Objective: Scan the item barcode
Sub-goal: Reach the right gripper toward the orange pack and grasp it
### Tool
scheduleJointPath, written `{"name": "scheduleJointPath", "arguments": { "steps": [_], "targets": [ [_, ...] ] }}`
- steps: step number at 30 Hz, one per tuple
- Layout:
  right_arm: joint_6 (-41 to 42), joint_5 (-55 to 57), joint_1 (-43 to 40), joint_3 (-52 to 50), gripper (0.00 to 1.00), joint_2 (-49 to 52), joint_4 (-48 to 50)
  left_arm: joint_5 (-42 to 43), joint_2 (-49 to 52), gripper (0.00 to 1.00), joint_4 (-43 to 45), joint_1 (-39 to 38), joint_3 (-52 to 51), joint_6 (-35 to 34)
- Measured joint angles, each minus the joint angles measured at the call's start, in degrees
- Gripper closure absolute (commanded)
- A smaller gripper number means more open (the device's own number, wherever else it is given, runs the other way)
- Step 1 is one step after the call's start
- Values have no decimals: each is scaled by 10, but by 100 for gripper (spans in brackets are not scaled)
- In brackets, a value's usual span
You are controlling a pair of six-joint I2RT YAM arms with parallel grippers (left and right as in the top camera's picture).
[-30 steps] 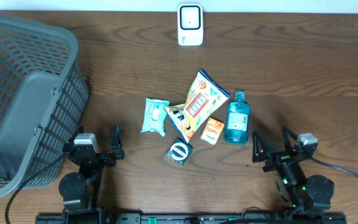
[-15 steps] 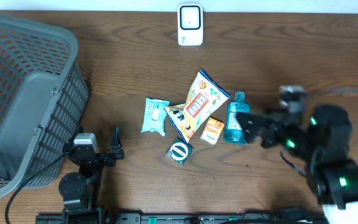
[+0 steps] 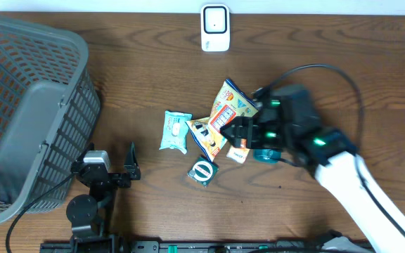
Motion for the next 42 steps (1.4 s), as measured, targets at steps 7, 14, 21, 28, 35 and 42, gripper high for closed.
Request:
{"name": "scheduleJointPath", "arguments": {
  "steps": [7,14,21,28,35,42],
  "targets": [
    [85,147,64,63,32,136,-74,0,0,2,0,0,0,0],
    [104,252,74,98,36,212,-83,0,0,2,0,0,0,0],
    [107,280,74,102,38,287,-79,0,0,2,0,0,0,0],
    [106,287,74,116,42,320,-75,0,0,2,0,0,0,0],
    [98,290,75,121,44,324,-77,0,0,2,0,0,0,0],
    [85,292,96,123,44,328,-105,0,0,2,0,0,0,0]
  ]
}}
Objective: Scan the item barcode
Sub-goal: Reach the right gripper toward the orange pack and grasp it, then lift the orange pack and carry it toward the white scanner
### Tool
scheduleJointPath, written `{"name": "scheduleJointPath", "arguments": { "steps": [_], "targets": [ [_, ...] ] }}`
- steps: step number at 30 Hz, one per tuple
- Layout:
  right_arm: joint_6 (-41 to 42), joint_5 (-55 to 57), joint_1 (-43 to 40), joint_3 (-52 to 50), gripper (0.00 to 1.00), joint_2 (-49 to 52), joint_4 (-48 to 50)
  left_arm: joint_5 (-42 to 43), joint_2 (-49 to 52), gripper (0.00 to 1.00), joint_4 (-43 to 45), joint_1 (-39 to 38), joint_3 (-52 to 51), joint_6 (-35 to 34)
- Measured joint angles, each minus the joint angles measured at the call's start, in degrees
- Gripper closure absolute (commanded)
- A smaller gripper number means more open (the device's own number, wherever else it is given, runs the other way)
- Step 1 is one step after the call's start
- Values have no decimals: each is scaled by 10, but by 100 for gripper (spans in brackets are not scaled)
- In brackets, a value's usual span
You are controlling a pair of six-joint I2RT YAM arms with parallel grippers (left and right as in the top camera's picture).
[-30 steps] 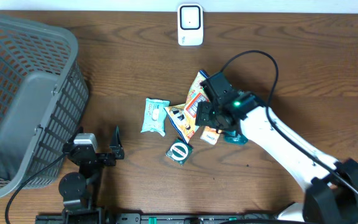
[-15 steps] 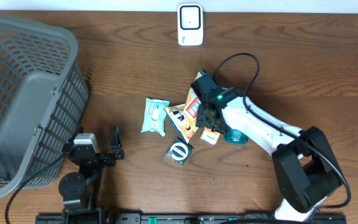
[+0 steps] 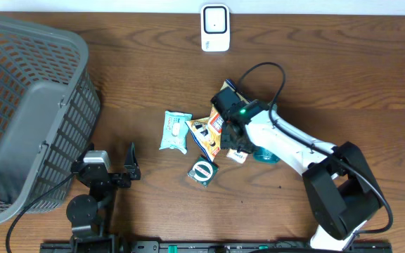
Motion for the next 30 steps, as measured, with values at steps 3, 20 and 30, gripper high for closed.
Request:
{"name": "scheduleJointPath", "arguments": {
  "steps": [3,20,30],
  "targets": [
    [-7,1,10,2,46,12,-1,0,0,3,0,0,0,0],
    [-17,29,9,26,67,39,-51,0,0,2,0,0,0,0],
    [-18,-8,-23,42,98,49,-80,0,0,2,0,0,0,0]
  ]
}}
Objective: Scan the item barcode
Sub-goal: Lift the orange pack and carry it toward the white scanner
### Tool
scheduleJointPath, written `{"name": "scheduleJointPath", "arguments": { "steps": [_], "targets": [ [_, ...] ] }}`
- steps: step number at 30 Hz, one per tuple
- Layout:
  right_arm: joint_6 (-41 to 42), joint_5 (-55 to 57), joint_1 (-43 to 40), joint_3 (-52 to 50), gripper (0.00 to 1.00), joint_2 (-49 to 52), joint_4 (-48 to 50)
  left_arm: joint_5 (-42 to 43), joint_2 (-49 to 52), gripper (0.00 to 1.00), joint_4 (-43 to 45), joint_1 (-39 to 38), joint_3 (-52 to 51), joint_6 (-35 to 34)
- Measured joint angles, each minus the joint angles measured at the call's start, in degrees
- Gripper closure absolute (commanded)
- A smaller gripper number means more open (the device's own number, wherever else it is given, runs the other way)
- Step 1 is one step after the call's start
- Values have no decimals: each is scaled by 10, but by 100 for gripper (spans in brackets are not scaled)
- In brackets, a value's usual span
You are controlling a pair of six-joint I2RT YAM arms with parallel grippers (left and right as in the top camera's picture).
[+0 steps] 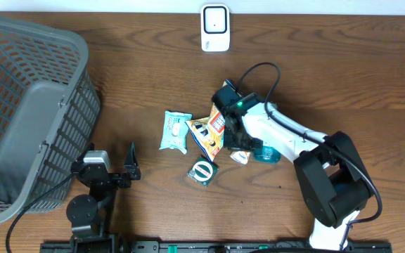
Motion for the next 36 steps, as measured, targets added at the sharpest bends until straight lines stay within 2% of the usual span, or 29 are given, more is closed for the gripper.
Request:
{"name": "scheduleJointPath", "arguments": {
  "steps": [9,18,21,27,31,36],
  "targets": [
    [0,-43,-24,16,99,9,-39,0,0,2,0,0,0,0],
    [65,-98,-61,121,99,48,-314,0,0,2,-1,0,0,0],
    [93,-155,-75,162,98,47,-368,0,0,2,-1,0,0,0],
    [146,-311,-96,165,98,48,-410,0,0,2,-1,0,0,0],
    [158,-416,-100,165,99,48,-414,0,0,2,-1,0,0,0],
    [145,-492,-100,165,99,48,-433,0,0,2,-1,0,0,0]
  ]
}}
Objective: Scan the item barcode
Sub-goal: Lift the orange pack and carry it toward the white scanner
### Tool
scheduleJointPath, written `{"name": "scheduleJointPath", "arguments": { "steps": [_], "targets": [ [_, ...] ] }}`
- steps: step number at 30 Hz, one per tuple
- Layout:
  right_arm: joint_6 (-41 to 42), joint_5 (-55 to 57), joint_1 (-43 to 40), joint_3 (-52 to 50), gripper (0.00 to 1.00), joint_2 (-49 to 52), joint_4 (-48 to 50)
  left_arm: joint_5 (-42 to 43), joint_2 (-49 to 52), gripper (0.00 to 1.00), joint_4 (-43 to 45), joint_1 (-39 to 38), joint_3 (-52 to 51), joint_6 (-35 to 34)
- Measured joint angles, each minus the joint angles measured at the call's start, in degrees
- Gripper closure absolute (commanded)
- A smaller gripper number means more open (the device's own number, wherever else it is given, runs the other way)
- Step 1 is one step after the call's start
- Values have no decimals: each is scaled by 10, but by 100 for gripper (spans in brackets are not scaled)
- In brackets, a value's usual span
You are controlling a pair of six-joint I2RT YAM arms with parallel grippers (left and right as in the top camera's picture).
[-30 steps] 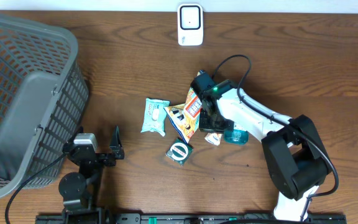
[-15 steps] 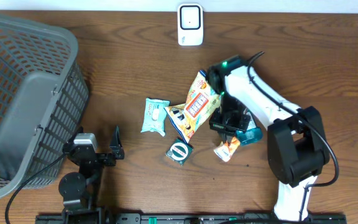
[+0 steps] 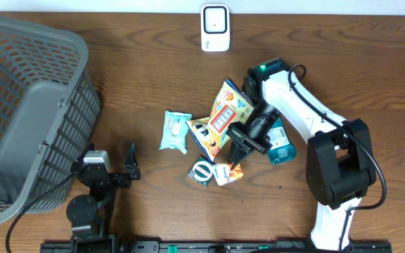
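Note:
The white barcode scanner [image 3: 215, 28] stands at the table's far edge. A pile of items lies mid-table: an orange-and-blue snack bag [image 3: 230, 109], a yellow packet [image 3: 206, 137], a light-blue wipes pack [image 3: 175, 131], a round green-lidded item [image 3: 202, 171], a teal bottle [image 3: 279, 143] and a small white-and-orange packet [image 3: 225, 173]. My right gripper [image 3: 236, 157] points down-left, its tips at the small packet's orange corner; the arm hides how its jaws stand. My left gripper [image 3: 131, 162] rests open near the front edge, far from the pile.
A large grey mesh basket [image 3: 27, 105] fills the left side of the table. The right arm's black cable [image 3: 343, 125] loops over the table to the right of the pile.
My right gripper has moved from over the yellow packet to the pile's lower right edge. The small white-and-orange packet now lies lower and further left, and the teal bottle sits further right, more exposed.
At first the right arm came in from the lower right, hovering over the teal bottle and small packet. Then the gripper lay over the snack bag and yellow packet for two moments. Now it is at the small packet, which has shifted toward the front; the left arm never moved.

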Motion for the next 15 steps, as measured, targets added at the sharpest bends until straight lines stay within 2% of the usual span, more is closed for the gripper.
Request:
{"name": "scheduleJointPath", "arguments": {
  "steps": [8,15],
  "targets": [
    [-25,-71,0,0,99,0,0,0,0,2,0,0,0,0],
    [-101,-141,0,0,99,0,-1,0,0,2,0,0,0,0]
  ]
}}
